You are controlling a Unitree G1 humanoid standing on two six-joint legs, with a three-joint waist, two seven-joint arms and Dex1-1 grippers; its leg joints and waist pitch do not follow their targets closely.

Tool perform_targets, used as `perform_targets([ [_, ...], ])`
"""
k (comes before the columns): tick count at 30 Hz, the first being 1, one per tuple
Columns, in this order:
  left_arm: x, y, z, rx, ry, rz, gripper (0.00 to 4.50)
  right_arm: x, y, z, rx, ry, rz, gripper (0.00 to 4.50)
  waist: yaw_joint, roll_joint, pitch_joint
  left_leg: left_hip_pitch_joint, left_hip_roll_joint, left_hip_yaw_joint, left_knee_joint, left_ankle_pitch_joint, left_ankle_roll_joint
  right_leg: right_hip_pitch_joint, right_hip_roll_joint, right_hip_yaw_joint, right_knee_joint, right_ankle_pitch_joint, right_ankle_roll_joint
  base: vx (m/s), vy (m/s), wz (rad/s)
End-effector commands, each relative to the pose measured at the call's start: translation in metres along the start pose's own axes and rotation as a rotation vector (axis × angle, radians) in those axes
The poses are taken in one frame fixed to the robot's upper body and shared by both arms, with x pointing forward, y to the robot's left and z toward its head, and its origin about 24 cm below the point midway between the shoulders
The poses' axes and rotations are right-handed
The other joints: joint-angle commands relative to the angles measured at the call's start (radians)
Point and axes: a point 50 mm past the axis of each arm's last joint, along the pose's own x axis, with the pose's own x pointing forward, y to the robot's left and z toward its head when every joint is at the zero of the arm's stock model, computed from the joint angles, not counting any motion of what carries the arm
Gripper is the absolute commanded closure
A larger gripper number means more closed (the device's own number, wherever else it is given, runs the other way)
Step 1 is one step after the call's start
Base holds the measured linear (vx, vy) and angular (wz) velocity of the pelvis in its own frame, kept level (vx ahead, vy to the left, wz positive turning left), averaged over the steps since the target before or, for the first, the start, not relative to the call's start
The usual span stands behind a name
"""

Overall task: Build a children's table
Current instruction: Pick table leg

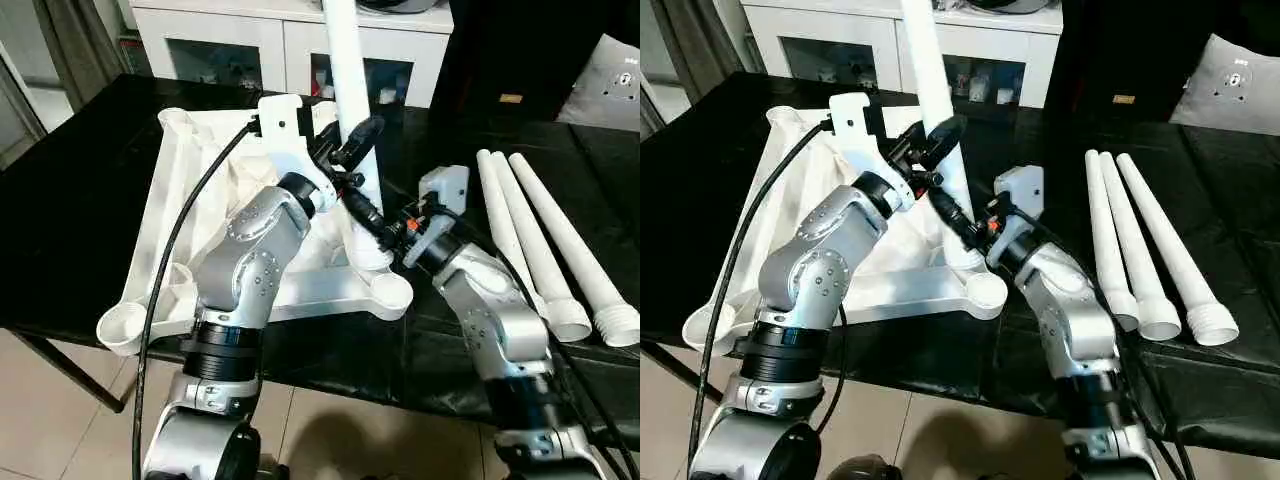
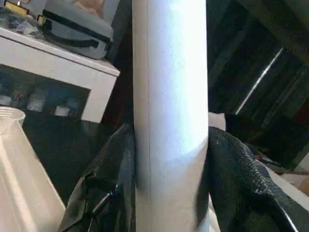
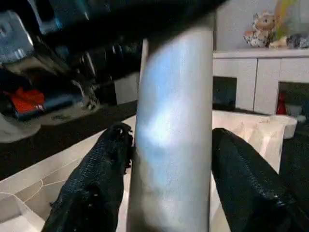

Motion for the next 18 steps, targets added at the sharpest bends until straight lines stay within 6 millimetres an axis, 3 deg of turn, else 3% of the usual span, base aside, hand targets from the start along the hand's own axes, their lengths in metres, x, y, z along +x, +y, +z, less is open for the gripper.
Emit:
perform_targets([
  [1, 0.0, 0.004, 0.0, 0.021, 0.005, 0.015, 2.68, 0.001, -0.003, 0.005, -0.064, 0.006, -0.014, 1.46, -0.005, -0.011, -0.083, 0.011, 0.127, -0.048, -0.064, 0.06, 0.149, 0.062, -0.145, 0.073, -0.063, -0.039, -0.185, 0.0, 0.0, 0.0],
  [9, -0.002, 0.017, 0.006, 0.07, 0.004, 0.05, 2.68, -0.007, -0.009, 0.015, -0.048, 0.001, -0.005, 0.62, -0.003, -0.013, -0.084, 0.012, 0.125, -0.047, -0.062, 0.063, 0.157, 0.064, -0.145, 0.073, -0.061, -0.031, -0.184, 0.0, 0.0, 0.0],
  [13, -0.004, 0.023, 0.01, 0.07, 0.015, 0.033, 2.68, -0.017, -0.019, 0.021, 0.047, 0.049, 0.009, 0.28, -0.001, -0.015, -0.084, 0.012, 0.124, -0.047, -0.061, 0.075, 0.166, 0.066, -0.145, 0.074, -0.061, -0.032, -0.187, 0.0, 0.0, 0.0],
  [18, -0.006, 0.025, 0.01, 0.032, 0.066, -0.026, 2.68, -0.03, -0.032, 0.021, 0.117, 0.118, -0.004, 0.25, 0.002, -0.014, -0.085, 0.011, 0.121, -0.045, -0.058, 0.083, 0.153, 0.066, -0.146, 0.071, -0.061, -0.046, -0.192, 0.0, 0.0, 0.0],
])
